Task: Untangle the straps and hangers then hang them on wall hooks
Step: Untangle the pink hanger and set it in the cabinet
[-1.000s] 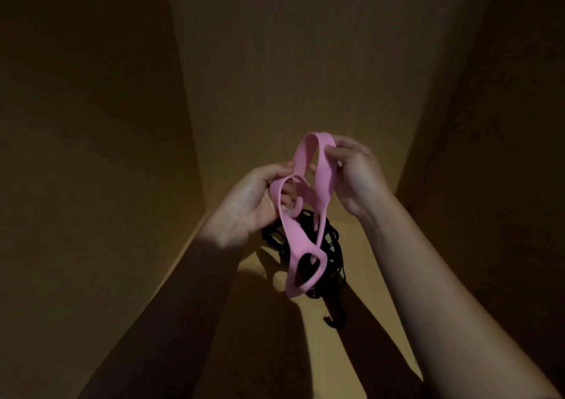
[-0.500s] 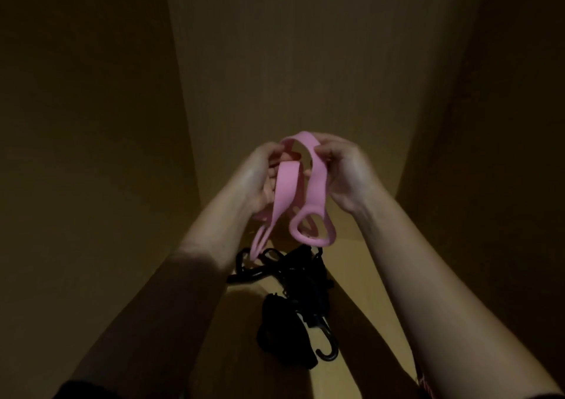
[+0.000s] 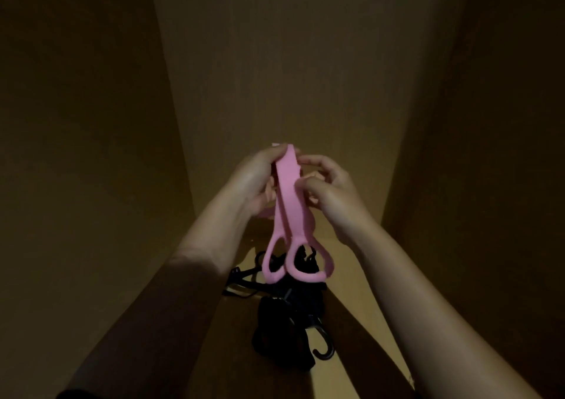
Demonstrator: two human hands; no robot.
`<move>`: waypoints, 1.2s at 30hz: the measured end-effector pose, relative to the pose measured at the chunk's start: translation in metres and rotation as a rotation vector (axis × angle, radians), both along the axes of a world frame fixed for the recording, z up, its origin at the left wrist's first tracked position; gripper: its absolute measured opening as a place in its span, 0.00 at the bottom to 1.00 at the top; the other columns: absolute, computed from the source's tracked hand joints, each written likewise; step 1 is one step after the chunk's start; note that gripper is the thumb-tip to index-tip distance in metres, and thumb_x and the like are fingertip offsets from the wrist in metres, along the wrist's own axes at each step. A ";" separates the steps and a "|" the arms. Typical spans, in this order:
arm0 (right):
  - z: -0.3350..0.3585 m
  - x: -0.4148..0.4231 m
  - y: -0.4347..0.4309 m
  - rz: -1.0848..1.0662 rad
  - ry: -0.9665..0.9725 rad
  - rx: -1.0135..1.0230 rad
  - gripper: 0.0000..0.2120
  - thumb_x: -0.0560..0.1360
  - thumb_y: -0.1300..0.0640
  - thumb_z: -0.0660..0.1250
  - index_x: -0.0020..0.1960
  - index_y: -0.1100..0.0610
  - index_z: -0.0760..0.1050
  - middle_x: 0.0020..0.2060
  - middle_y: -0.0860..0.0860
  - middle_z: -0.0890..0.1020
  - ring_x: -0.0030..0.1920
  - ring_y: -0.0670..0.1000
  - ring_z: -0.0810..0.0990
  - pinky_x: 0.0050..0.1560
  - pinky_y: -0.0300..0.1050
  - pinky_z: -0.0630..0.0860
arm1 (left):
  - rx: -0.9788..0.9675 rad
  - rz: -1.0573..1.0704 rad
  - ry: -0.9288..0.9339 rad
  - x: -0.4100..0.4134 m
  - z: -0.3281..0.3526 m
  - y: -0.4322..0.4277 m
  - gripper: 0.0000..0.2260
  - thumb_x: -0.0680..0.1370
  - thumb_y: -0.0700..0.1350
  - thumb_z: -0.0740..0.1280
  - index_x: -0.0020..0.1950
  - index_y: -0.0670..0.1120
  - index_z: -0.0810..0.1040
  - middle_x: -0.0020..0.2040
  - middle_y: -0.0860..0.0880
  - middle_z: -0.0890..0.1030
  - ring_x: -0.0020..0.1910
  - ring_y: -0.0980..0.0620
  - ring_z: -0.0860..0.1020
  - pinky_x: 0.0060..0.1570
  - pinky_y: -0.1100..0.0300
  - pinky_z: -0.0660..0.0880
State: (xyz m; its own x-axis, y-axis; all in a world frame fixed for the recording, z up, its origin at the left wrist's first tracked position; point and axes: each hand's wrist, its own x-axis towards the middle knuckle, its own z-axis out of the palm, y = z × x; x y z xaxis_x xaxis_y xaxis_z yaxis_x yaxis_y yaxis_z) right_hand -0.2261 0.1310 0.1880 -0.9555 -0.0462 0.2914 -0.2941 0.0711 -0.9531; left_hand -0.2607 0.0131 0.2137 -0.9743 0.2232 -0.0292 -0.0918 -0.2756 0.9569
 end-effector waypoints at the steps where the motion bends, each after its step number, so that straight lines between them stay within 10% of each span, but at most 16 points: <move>1: 0.001 0.002 0.001 -0.005 0.023 -0.017 0.11 0.75 0.66 0.61 0.55 0.55 0.72 0.41 0.49 0.79 0.35 0.42 0.81 0.35 0.34 0.78 | 0.025 -0.017 0.007 0.002 0.002 0.000 0.11 0.80 0.46 0.58 0.44 0.43 0.76 0.39 0.46 0.78 0.38 0.50 0.76 0.46 0.58 0.76; 7: 0.005 0.000 0.006 -0.236 0.114 -0.022 0.10 0.77 0.61 0.59 0.39 0.54 0.74 0.38 0.50 0.78 0.37 0.44 0.78 0.41 0.38 0.77 | 0.039 -0.095 0.060 0.007 0.007 0.006 0.13 0.80 0.47 0.56 0.41 0.42 0.74 0.34 0.47 0.75 0.33 0.52 0.74 0.41 0.57 0.73; 14: 0.003 -0.001 0.018 -0.129 -0.406 -0.197 0.28 0.75 0.34 0.53 0.49 0.57 0.79 0.33 0.51 0.82 0.40 0.51 0.80 0.52 0.49 0.74 | -0.245 -0.079 0.242 0.016 -0.007 0.015 0.13 0.79 0.46 0.57 0.39 0.43 0.76 0.27 0.51 0.79 0.28 0.53 0.78 0.40 0.57 0.73; 21: 0.003 0.005 0.023 -0.126 -0.342 -0.464 0.10 0.74 0.57 0.66 0.54 0.59 0.73 0.33 0.53 0.81 0.31 0.50 0.80 0.39 0.47 0.78 | -0.249 -0.121 0.277 0.025 -0.025 0.028 0.06 0.70 0.39 0.61 0.39 0.41 0.76 0.33 0.45 0.79 0.34 0.49 0.78 0.43 0.56 0.73; 26: -0.001 0.012 0.025 -0.153 -0.193 -0.465 0.15 0.72 0.68 0.66 0.55 0.56 0.70 0.47 0.55 0.83 0.45 0.52 0.83 0.46 0.47 0.80 | -0.395 -0.168 0.265 0.025 -0.037 0.027 0.12 0.60 0.43 0.61 0.42 0.48 0.77 0.35 0.47 0.79 0.36 0.50 0.77 0.38 0.62 0.74; 30: -0.009 0.015 0.025 -0.156 -0.204 -0.422 0.06 0.75 0.59 0.66 0.52 0.56 0.73 0.40 0.52 0.83 0.41 0.52 0.81 0.43 0.46 0.79 | -0.193 -0.148 0.073 0.023 -0.040 0.027 0.17 0.79 0.52 0.55 0.40 0.47 0.79 0.35 0.43 0.81 0.35 0.46 0.78 0.37 0.57 0.77; 36: -0.012 0.018 0.032 -0.169 -0.135 -0.344 0.09 0.77 0.54 0.62 0.47 0.60 0.75 0.34 0.53 0.77 0.36 0.50 0.77 0.43 0.42 0.75 | -0.145 -0.163 -0.158 0.020 -0.052 0.026 0.21 0.82 0.50 0.50 0.54 0.36 0.76 0.33 0.40 0.81 0.29 0.47 0.81 0.29 0.60 0.80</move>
State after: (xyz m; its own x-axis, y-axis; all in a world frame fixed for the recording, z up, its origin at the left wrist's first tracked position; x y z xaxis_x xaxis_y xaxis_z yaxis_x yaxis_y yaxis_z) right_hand -0.2077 0.1634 0.1761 -0.9720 0.1932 0.1338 -0.1761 -0.2218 -0.9591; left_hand -0.2405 0.0395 0.1619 -0.9068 0.3590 -0.2209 -0.2747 -0.1060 0.9557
